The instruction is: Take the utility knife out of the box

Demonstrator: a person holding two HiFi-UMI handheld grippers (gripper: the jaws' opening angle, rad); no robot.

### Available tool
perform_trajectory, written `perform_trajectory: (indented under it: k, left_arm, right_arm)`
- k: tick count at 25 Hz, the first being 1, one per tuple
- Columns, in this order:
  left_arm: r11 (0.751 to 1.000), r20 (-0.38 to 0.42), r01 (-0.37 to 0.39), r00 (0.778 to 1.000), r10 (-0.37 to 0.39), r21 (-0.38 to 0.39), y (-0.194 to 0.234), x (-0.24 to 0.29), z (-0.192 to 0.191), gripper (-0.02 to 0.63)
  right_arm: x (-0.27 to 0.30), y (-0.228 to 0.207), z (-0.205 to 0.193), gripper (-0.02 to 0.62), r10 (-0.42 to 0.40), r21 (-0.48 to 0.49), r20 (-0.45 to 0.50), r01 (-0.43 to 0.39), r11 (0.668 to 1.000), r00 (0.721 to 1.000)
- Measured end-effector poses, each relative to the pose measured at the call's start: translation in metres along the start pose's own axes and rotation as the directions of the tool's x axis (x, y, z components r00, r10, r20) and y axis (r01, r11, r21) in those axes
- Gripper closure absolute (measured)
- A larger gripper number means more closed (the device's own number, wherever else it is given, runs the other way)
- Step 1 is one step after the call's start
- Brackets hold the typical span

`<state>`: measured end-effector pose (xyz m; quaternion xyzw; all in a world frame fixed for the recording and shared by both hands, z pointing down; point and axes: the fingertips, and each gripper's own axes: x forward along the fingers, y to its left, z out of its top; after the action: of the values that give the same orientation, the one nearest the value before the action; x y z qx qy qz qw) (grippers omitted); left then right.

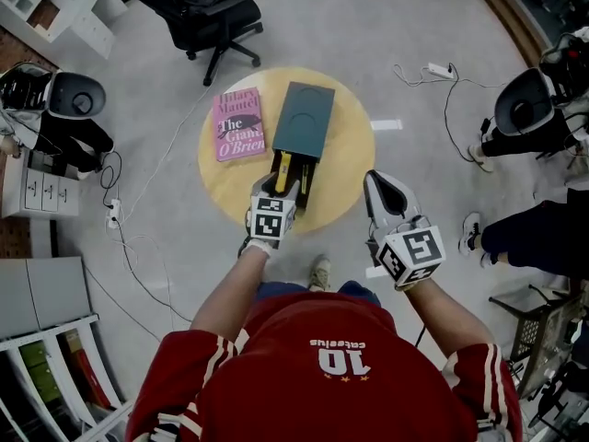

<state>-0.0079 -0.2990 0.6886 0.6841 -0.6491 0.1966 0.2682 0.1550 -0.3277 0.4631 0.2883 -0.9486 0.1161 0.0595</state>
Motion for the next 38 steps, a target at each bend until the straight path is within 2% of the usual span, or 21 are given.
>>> perform_trajectory:
  k: [4, 10, 18, 22, 26, 32, 35, 38]
  left_arm:
    - [0.999, -0.081, -0.032, 0.996, 0.029, -0.037, 0.011, 0.027, -0.026, 0.39]
    - [0.994, -0.205, -0.09, 0.976, 0.076, -0.056, 0.02, 0.052, -0.054, 0.39]
    - [0.98, -0.34, -0.196, 0.925, 0.17, -0.044, 0.035, 0.078, -0.077, 0.39]
    - [0.975, -0.397, -0.208, 0.903, 0.163, -0.072, 0.038, 0.084, -0.077, 0.391]
    - [0.977, -0.442, -0.208, 0.881, 0.168, -0.044, 0.039, 0.094, -0.077, 0.391]
    - [0.981, -0.535, -0.193, 0.831, 0.152, -0.021, 0.038, 0.102, -0.094, 0.396]
    - [0.985, -0.558, -0.166, 0.822, 0.111, -0.049, 0.036, 0.104, -0.095, 0.416]
    - [0.983, -0.572, -0.149, 0.818, 0.064, -0.103, 0.035, 0.105, -0.094, 0.467]
  right_arm:
    - [0.009, 0.01, -0.009, 0.603, 0.037, 0.016, -0.006, -0.037, 0.999, 0.999]
    - [0.01, 0.029, -0.022, 0.603, 0.076, 0.074, -0.01, -0.075, 0.994, 0.997]
    - [0.002, 0.039, -0.032, 0.603, 0.108, 0.101, -0.031, -0.105, 0.989, 0.994]
    - [0.001, 0.044, -0.036, 0.603, 0.131, 0.096, -0.04, -0.127, 0.987, 0.991]
    - [0.001, 0.041, -0.037, 0.603, 0.133, 0.115, -0.039, -0.128, 0.985, 0.99]
    - [0.001, 0.038, -0.037, 0.603, 0.134, 0.124, -0.039, -0.128, 0.984, 0.99]
    - [0.0, 0.035, -0.038, 0.603, 0.129, 0.13, -0.042, -0.122, 0.984, 0.991]
    - [0.002, 0.033, -0.04, 0.603, 0.121, 0.137, -0.044, -0.114, 0.984, 0.992]
